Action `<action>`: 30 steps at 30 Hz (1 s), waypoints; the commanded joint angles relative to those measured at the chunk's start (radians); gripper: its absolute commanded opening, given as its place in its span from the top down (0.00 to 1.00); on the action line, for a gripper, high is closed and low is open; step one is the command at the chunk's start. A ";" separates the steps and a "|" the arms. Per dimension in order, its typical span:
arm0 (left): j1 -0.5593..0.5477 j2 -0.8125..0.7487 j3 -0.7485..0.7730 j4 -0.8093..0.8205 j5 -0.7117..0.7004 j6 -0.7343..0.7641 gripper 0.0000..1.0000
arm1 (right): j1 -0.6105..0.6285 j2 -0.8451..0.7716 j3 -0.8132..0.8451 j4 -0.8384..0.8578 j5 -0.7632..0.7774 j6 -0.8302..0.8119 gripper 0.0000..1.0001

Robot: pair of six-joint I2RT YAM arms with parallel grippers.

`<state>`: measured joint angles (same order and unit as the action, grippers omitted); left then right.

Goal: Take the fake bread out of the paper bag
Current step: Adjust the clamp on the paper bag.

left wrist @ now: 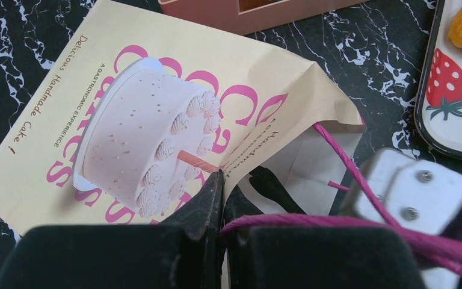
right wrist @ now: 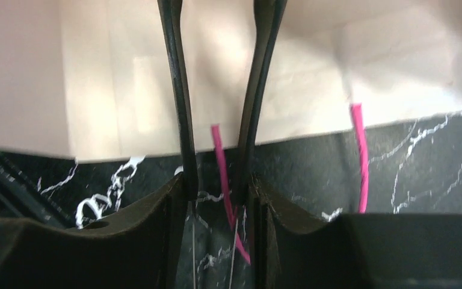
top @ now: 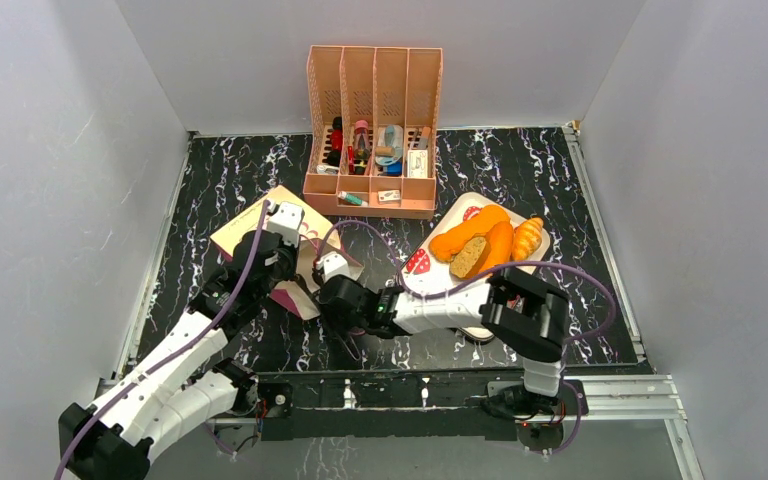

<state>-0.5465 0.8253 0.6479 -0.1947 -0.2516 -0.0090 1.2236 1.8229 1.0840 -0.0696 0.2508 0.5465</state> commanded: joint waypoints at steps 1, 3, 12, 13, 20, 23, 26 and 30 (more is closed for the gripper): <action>-0.003 -0.029 0.000 -0.010 0.026 -0.013 1.00 | -0.018 0.060 0.092 0.079 0.061 -0.088 0.62; -0.003 -0.027 0.001 -0.014 0.030 -0.016 1.00 | -0.019 0.082 0.093 0.117 0.110 -0.114 0.60; -0.003 -0.003 0.005 -0.038 0.032 -0.022 1.00 | -0.021 0.087 -0.017 0.316 0.189 -0.178 0.49; -0.003 0.000 0.006 -0.041 0.034 -0.026 1.00 | -0.021 0.075 -0.043 0.343 0.187 -0.177 0.48; -0.003 0.000 0.007 -0.044 0.043 -0.050 1.00 | -0.013 0.004 -0.258 0.612 0.204 -0.170 0.45; -0.002 -0.003 0.007 -0.049 0.044 -0.052 1.00 | -0.005 0.019 -0.319 0.741 0.205 -0.174 0.45; -0.003 -0.005 0.011 -0.056 0.042 -0.050 1.00 | 0.008 0.039 -0.353 0.824 0.215 -0.183 0.45; -0.003 -0.007 0.011 -0.063 0.038 -0.048 1.00 | 0.018 0.047 -0.387 0.882 0.215 -0.201 0.45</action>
<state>-0.5465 0.8318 0.6411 -0.2394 -0.2268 -0.0460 1.2282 1.8610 0.7227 0.6529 0.4385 0.3733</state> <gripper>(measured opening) 0.007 0.547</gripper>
